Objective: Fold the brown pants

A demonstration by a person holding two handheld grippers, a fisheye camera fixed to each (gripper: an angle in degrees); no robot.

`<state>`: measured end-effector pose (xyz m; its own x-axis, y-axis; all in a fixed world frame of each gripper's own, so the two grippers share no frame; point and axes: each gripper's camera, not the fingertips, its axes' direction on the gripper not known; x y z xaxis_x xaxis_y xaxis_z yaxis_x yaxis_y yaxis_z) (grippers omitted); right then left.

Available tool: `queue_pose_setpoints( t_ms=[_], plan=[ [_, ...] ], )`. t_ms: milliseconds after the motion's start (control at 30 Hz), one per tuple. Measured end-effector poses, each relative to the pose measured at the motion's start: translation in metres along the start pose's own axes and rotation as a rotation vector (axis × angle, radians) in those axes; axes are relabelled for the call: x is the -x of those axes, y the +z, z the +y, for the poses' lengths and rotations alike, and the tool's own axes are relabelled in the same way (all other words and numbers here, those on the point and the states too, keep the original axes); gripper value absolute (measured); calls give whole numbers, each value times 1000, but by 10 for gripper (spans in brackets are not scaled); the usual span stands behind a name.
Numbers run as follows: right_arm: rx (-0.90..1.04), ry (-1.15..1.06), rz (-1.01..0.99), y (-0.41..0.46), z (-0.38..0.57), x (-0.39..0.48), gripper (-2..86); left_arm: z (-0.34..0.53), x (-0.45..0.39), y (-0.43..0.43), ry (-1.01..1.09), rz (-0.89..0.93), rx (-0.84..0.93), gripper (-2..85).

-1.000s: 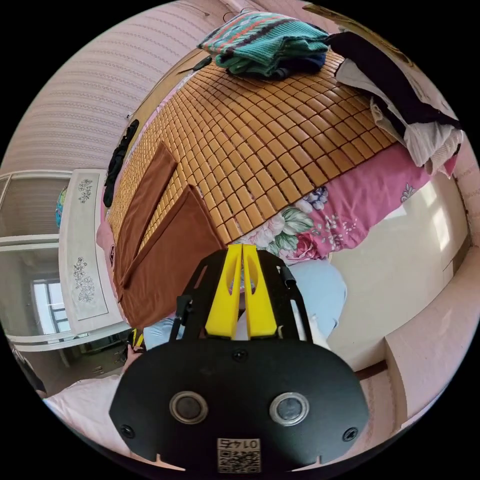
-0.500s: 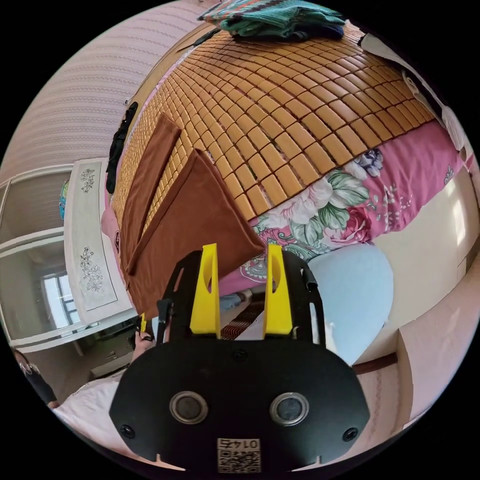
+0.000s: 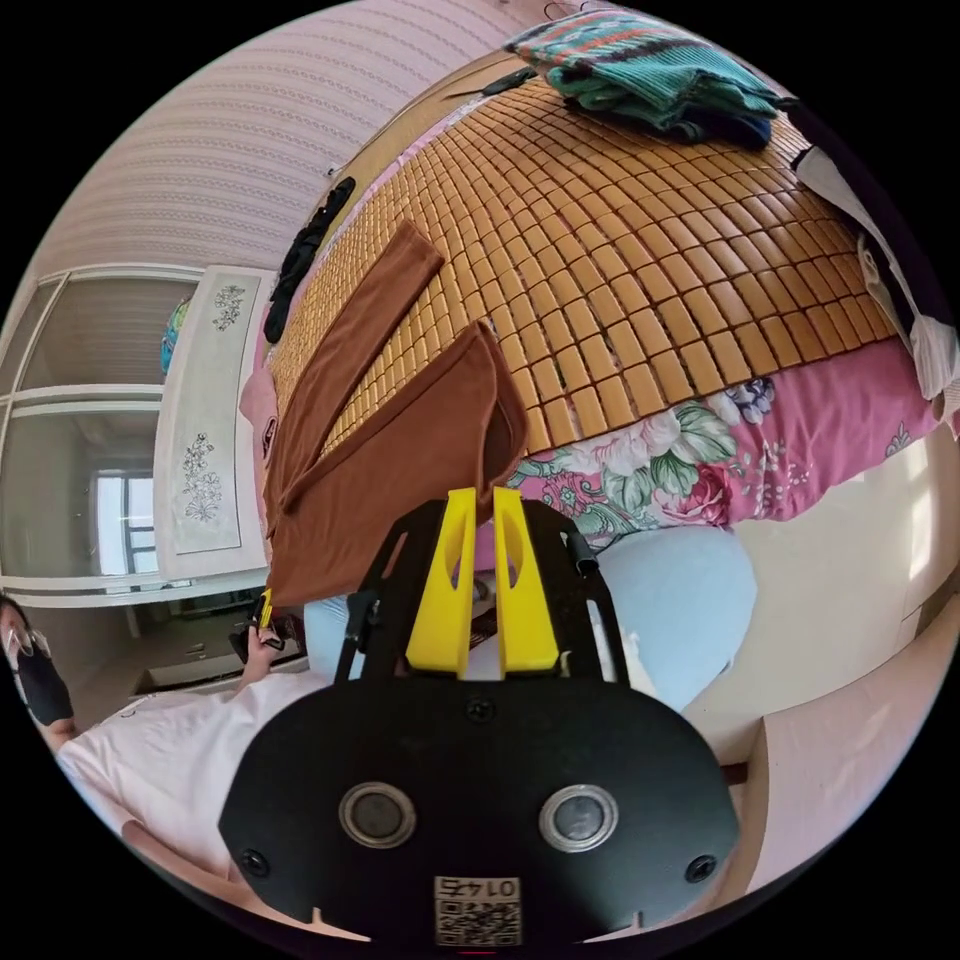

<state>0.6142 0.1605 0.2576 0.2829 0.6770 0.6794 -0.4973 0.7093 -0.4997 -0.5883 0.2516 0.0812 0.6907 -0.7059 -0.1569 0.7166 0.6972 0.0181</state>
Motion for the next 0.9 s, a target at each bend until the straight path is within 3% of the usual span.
queue_pose_setpoints(
  t_ms=[300, 500, 667, 767, 900],
  plan=[
    [-68, -218, -2, -35, -40, 70, 18, -26, -85, -22, 286, -102, -12, -6],
    [-91, -374, 55, -39, -149, 155, 23, -104, -176, 20, 418, -131, -14, 24],
    [-198, -173, 10, -21, -266, 189, 48, -181, -225, 91, 325, -185, -17, 87],
    [-113, -49, -30, 17, -282, 163, 113, -187, -213, 100, 247, -230, -111, 91],
    [-69, -1, 12, 54, -261, 119, 127, -166, -157, 105, 173, -242, -73, 94]
  ],
)
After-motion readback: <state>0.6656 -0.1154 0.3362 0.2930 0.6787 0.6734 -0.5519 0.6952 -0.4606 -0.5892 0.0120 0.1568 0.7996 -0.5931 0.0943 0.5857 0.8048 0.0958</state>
